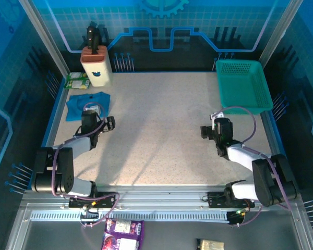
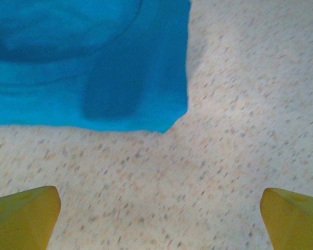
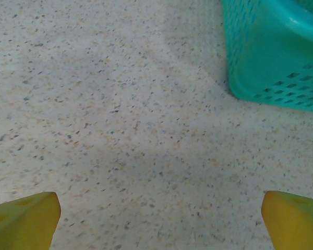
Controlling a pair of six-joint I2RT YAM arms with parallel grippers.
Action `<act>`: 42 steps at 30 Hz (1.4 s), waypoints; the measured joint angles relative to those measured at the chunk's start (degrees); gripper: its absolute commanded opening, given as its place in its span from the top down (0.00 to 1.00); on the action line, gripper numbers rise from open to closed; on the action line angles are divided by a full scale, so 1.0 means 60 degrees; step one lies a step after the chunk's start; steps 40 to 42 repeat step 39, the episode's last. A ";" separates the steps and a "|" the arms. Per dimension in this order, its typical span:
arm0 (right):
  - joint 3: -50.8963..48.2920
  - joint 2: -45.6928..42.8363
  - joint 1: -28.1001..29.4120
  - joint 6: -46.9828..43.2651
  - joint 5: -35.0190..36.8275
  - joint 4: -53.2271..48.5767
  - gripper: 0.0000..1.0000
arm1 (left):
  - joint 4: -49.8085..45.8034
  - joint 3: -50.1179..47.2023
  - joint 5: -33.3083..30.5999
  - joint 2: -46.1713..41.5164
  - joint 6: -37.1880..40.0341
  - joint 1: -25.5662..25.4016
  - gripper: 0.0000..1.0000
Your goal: Fold the inside-out t-shirt
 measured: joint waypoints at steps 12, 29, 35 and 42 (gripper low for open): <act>-0.0772 0.2022 -0.0998 -0.0117 -0.1035 0.4881 0.00 | 0.4167 -0.1395 0.1140 0.1005 0.0525 -0.0018 0.01; -0.0466 0.2029 -0.0914 -0.0168 -0.1038 0.5013 0.00 | 0.4739 -0.1410 0.1056 0.1056 0.0769 -0.0244 0.01; -0.0466 0.2029 -0.0914 -0.0186 -0.1042 0.5013 0.00 | 0.4739 -0.1410 0.1056 0.1060 0.0769 -0.0244 0.01; -0.0455 0.2029 -0.0918 -0.0240 -0.1184 0.5005 0.00 | 0.4739 -0.1410 0.1056 0.1056 0.0769 -0.0244 0.01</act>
